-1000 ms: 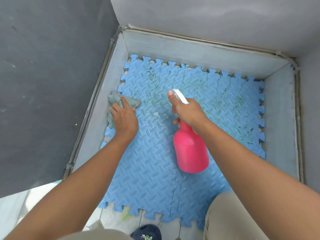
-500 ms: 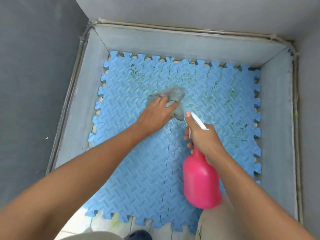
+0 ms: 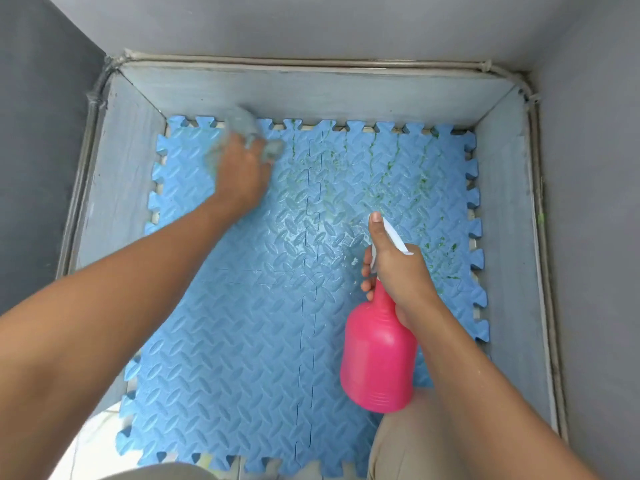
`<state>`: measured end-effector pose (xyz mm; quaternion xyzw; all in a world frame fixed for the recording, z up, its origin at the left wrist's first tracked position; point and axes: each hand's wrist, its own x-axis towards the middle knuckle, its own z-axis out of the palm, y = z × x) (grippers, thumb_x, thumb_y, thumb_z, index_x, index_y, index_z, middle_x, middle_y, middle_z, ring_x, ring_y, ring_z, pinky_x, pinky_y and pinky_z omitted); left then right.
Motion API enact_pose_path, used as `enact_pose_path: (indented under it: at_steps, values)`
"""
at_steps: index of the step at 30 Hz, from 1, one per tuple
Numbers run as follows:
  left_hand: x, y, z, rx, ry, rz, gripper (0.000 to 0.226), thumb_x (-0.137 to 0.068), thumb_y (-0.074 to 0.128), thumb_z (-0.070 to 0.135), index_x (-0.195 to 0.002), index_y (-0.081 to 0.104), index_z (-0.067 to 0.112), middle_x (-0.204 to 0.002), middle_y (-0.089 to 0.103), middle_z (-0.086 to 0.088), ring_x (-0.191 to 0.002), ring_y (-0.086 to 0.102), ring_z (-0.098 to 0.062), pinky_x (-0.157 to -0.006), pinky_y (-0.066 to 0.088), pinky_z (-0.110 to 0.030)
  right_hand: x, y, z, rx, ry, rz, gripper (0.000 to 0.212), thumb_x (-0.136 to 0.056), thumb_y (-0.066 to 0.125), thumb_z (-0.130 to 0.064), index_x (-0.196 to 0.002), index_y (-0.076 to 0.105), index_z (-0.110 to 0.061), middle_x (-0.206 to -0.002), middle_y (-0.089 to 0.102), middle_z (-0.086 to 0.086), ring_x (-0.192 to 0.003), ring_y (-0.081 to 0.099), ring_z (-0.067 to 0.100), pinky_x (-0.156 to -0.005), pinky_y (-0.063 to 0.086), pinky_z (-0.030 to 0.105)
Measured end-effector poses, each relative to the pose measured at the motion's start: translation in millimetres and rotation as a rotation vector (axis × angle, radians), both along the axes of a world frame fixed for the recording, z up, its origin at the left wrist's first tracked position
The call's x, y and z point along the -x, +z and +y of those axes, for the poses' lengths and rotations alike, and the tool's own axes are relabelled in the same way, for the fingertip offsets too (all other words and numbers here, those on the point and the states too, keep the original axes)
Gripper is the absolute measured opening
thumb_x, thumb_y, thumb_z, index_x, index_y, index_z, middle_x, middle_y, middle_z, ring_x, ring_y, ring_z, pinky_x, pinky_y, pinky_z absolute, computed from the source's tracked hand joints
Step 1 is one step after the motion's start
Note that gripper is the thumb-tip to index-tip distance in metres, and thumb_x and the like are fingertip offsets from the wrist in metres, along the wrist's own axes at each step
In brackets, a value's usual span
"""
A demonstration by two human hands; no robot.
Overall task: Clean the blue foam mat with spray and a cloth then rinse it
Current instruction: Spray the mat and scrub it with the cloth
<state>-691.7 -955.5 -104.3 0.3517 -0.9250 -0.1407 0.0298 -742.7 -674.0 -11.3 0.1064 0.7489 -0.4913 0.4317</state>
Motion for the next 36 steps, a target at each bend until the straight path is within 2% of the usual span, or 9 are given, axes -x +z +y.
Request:
enact_pose_path:
  at_steps: [5,9,11,15,18,22,26,31,36]
  values:
    - [49.9,-3.5,137.7,-0.098,-0.713,0.08,0.041,-0.093,0.061,0.032,-0.128,0.06,0.011,-0.115,0.054,-0.022,-0.101,0.055,-0.04,-0.088,0.047,-0.045,15.1,10.7,25.3,-0.011,-0.189,0.065,0.062,-0.091,0.056,-0.072,-0.074,0.065,-0.012,-0.076,0.072,0.007,-0.044,0.062,0.026,-0.05,0.051,0.034]
    - [48.4,-5.5,155.5,0.011,-0.973,0.107,0.046,-0.091,0.067,0.031,-0.134,0.058,0.016,-0.114,0.057,-0.021,-0.1,0.057,-0.036,-0.087,0.051,-0.044,32.7,25.7,50.2,0.059,-0.302,0.107,0.048,-0.094,0.055,-0.067,-0.079,0.062,-0.023,-0.061,0.056,0.005,-0.043,0.053,0.024,-0.047,0.046,0.03]
    - [43.0,-5.3,136.2,0.041,-0.889,0.118,0.048,-0.093,0.067,0.029,-0.138,0.056,0.017,-0.116,0.057,-0.024,-0.105,0.056,-0.039,-0.091,0.049,-0.046,39.4,32.7,56.2,0.048,-0.265,0.125,0.04,-0.092,0.057,-0.069,-0.078,0.065,-0.033,-0.057,0.05,0.003,-0.042,0.049,0.023,-0.046,0.044,0.03]
    - [24.7,-3.5,62.7,0.032,-0.476,0.047,0.048,-0.095,0.062,0.024,-0.141,0.052,0.015,-0.123,0.049,-0.033,-0.115,0.048,-0.05,-0.094,0.047,-0.059,46.6,38.9,74.5,-0.128,-0.078,0.196,0.062,-0.089,0.055,-0.074,-0.078,0.068,-0.015,-0.073,0.069,0.009,-0.039,0.054,0.023,-0.046,0.044,0.029]
    - [7.6,1.8,14.7,0.047,-0.262,-0.043,0.046,-0.097,0.059,0.025,-0.141,0.051,0.013,-0.126,0.045,-0.035,-0.115,0.046,-0.051,-0.095,0.045,-0.057,53.2,50.2,84.8,-0.147,-0.044,0.167,0.056,-0.089,0.053,-0.075,-0.088,0.069,-0.022,-0.072,0.068,0.01,-0.04,0.053,0.022,-0.046,0.045,0.029]
    - [8.0,6.4,4.8,0.044,-0.303,-0.147,0.051,-0.096,0.061,0.027,-0.142,0.051,0.01,-0.126,0.043,-0.036,-0.113,0.044,-0.052,-0.096,0.043,-0.058,55.1,61.1,93.2,-0.179,0.037,0.108,0.07,-0.087,0.056,-0.076,-0.109,0.072,-0.011,-0.063,0.06,0.012,-0.039,0.05,0.023,-0.044,0.044,0.03]
    - [15.0,9.5,11.9,0.05,-0.335,-0.195,0.051,-0.095,0.062,0.026,-0.141,0.051,0.005,-0.124,0.042,-0.038,-0.108,0.046,-0.053,-0.094,0.042,-0.057,54.0,70.1,101.4,-0.237,0.052,0.044,0.074,-0.087,0.056,-0.076,-0.103,0.069,-0.004,-0.082,0.072,0.018,-0.039,0.054,0.025,-0.046,0.045,0.029]
    - [14.2,9.9,12.8,0.05,-0.361,-0.196,0.052,-0.096,0.06,0.026,-0.142,0.048,0.005,-0.129,0.04,-0.037,-0.11,0.046,-0.053,-0.095,0.043,-0.06,46.8,71.1,110.0,-0.29,0.227,0.008,0.069,-0.09,0.054,-0.074,-0.128,0.065,-0.017,-0.065,0.06,0.012,-0.043,0.055,0.025,-0.047,0.046,0.03]
    - [13.2,7.3,13.0,0.038,-0.366,-0.204,0.052,-0.096,0.06,0.026,-0.143,0.049,0.007,-0.13,0.039,-0.036,-0.111,0.046,-0.054,-0.094,0.044,-0.06,47.2,77.8,125.1,-0.299,0.14,-0.009,0.071,-0.088,0.056,-0.074,-0.115,0.066,-0.009,-0.079,0.065,0.014,-0.046,0.059,0.029,-0.048,0.047,0.03]
